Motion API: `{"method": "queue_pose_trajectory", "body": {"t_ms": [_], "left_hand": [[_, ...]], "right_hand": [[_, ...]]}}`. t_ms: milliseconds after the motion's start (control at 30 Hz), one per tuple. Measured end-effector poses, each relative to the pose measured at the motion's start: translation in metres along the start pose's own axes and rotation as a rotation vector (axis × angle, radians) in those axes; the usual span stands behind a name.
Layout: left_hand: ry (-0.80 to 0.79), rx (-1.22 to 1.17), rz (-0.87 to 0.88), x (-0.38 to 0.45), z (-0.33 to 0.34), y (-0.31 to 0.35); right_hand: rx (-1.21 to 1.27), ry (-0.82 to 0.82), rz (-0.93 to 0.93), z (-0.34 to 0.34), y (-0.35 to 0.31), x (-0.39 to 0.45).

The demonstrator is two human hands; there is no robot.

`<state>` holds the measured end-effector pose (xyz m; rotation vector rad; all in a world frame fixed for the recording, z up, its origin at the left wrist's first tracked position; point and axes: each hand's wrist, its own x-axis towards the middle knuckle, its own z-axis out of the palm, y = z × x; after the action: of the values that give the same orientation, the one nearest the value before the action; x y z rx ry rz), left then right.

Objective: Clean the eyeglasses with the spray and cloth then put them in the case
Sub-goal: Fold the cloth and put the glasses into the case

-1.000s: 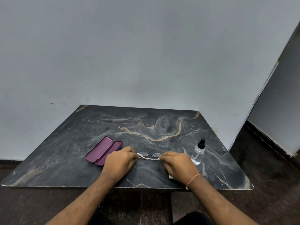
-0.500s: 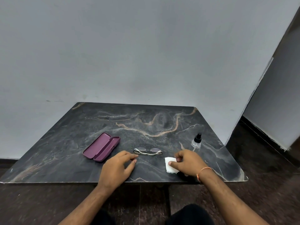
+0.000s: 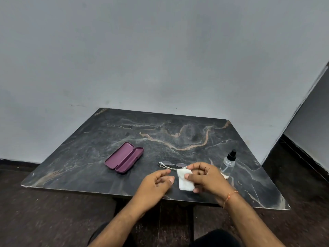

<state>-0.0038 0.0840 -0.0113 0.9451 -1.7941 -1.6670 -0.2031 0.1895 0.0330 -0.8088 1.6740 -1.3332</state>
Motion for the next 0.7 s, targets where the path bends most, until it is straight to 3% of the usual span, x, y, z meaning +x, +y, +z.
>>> {"method": "queue_pose_trajectory", "body": {"t_ms": [100, 200, 267, 367, 433, 533, 700], "left_hand": [[-0.076, -0.201, -0.093, -0.009, 0.003, 0.008], [-0.052, -0.390, -0.149, -0.018, -0.002, 0.007], [0.003, -0.421, -0.174, -0.022, -0.008, 0.005], [0.102, -0.447, -0.200, -0.026, -0.020, 0.001], [0.113, -0.487, -0.199, -0.030, -0.027, 0.002], [0.106, -0.538, -0.192, -0.036, -0.031, 0.006], [0.139, -0.611, -0.181, -0.042, -0.034, 0.009]], "right_hand": [[0.167, -0.031, -0.041, 0.021, -0.005, -0.007], [0.131, -0.061, -0.102, 0.040, -0.005, -0.010], [-0.053, -0.033, -0.236, 0.049, -0.003, -0.012], [-0.535, 0.082, -0.628, 0.055, -0.003, -0.017], [-0.818, 0.059, -0.840, 0.059, -0.005, -0.023], [-1.030, 0.057, -0.896, 0.070, -0.007, -0.029], [-1.063, 0.104, -0.963, 0.080, -0.008, -0.034]]}}
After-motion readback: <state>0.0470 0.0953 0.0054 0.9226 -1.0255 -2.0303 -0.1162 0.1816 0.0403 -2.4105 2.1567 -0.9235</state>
